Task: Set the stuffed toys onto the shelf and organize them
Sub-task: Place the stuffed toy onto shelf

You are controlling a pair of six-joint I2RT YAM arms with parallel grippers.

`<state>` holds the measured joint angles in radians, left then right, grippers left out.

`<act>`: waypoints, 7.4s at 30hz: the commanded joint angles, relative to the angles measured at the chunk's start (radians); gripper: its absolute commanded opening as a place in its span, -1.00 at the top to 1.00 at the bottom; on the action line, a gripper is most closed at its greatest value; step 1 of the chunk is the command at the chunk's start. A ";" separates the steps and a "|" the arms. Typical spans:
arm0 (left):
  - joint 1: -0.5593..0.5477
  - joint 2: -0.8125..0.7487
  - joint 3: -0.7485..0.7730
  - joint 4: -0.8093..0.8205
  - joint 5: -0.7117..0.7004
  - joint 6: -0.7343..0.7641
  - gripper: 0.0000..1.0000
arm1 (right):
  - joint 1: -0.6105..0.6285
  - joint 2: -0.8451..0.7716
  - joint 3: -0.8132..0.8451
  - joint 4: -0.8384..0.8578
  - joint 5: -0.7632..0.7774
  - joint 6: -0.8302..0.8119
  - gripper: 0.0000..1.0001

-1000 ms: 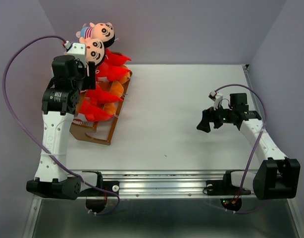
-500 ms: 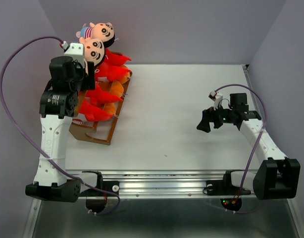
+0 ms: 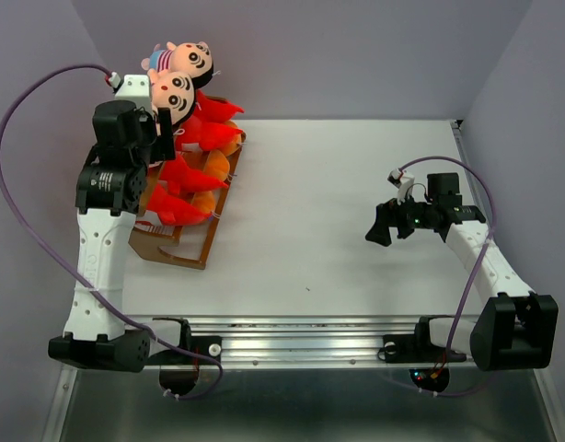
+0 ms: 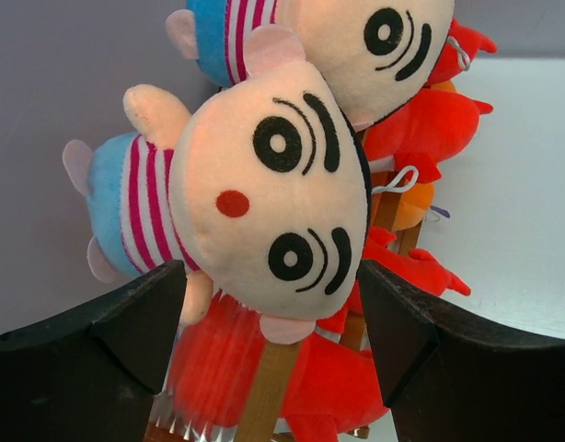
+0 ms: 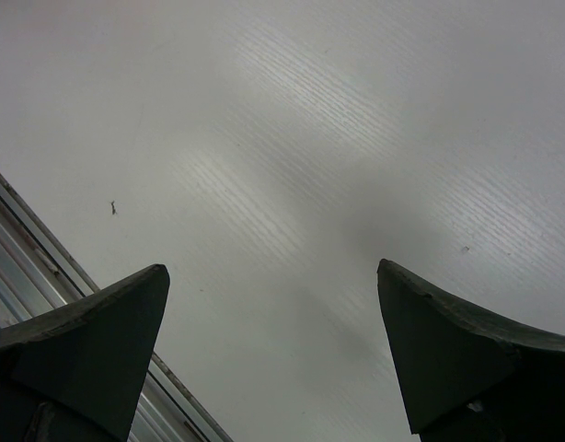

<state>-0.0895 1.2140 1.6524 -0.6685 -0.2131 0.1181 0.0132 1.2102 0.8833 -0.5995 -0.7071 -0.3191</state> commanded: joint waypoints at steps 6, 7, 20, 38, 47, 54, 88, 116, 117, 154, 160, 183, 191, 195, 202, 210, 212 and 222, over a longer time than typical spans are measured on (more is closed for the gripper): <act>0.005 0.064 0.061 0.086 -0.040 -0.038 -0.69 | -0.005 -0.005 -0.010 0.033 -0.005 -0.018 -1.00; 0.007 0.070 0.063 0.087 -0.040 -0.037 -0.68 | -0.005 -0.005 -0.010 0.035 -0.005 -0.018 -1.00; 0.022 0.058 -0.008 0.096 -0.034 -0.023 0.69 | -0.005 -0.006 -0.010 0.033 -0.006 -0.018 -1.00; 0.030 -0.019 -0.025 0.086 0.107 0.173 1.00 | -0.005 -0.003 -0.010 0.035 -0.006 -0.018 -1.00; 0.030 -0.041 -0.029 0.075 0.251 0.308 1.00 | -0.005 0.002 -0.012 0.033 -0.011 -0.020 -1.00; 0.030 -0.033 -0.056 0.060 0.333 0.409 0.92 | -0.005 0.008 -0.014 0.035 -0.015 -0.020 -1.00; 0.048 -0.041 -0.158 0.198 0.195 0.471 0.61 | -0.005 0.003 -0.015 0.033 -0.012 -0.021 -1.00; 0.048 -0.065 -0.174 0.251 0.136 0.402 -0.38 | -0.015 0.008 -0.015 0.033 -0.009 -0.023 -1.00; 0.048 -0.064 -0.171 0.251 0.135 0.400 -0.39 | -0.015 0.008 -0.015 0.035 -0.009 -0.023 -1.00; 0.048 -0.077 -0.120 0.270 0.069 0.336 -0.80 | -0.015 0.017 -0.015 0.033 -0.006 -0.026 -1.00; 0.048 -0.091 -0.098 0.271 0.087 0.307 -0.87 | -0.015 0.020 -0.014 0.033 -0.006 -0.026 -1.00; 0.047 -0.450 -0.298 0.564 0.457 -0.036 -0.97 | -0.025 -0.044 0.065 0.038 0.034 0.052 -1.00; 0.047 -0.652 -0.491 0.623 0.610 -0.311 -0.97 | -0.035 -0.161 0.236 0.023 0.312 0.162 -1.00; 0.048 -0.749 -0.566 0.596 0.630 -0.347 -0.98 | -0.035 -0.222 0.276 0.032 0.429 0.239 -1.00; 0.047 -0.884 -0.618 0.532 0.630 -0.379 -0.97 | -0.035 -0.423 0.192 0.113 0.534 0.253 -1.00; 0.047 -0.936 -0.637 0.434 0.633 -0.353 -0.97 | -0.035 -0.528 0.177 0.087 0.503 0.349 -1.00; 0.047 -0.941 -0.638 0.428 0.633 -0.354 -0.97 | -0.035 -0.531 0.171 0.095 0.534 0.354 -1.00; 0.047 -0.941 -0.638 0.414 0.640 -0.356 -0.97 | -0.035 -0.560 0.137 0.141 0.676 0.281 -1.00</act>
<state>-0.0441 0.2810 1.0138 -0.2813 0.4091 -0.2375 -0.0139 0.6731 1.0409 -0.5354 -0.1108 -0.0051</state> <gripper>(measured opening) 0.986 0.998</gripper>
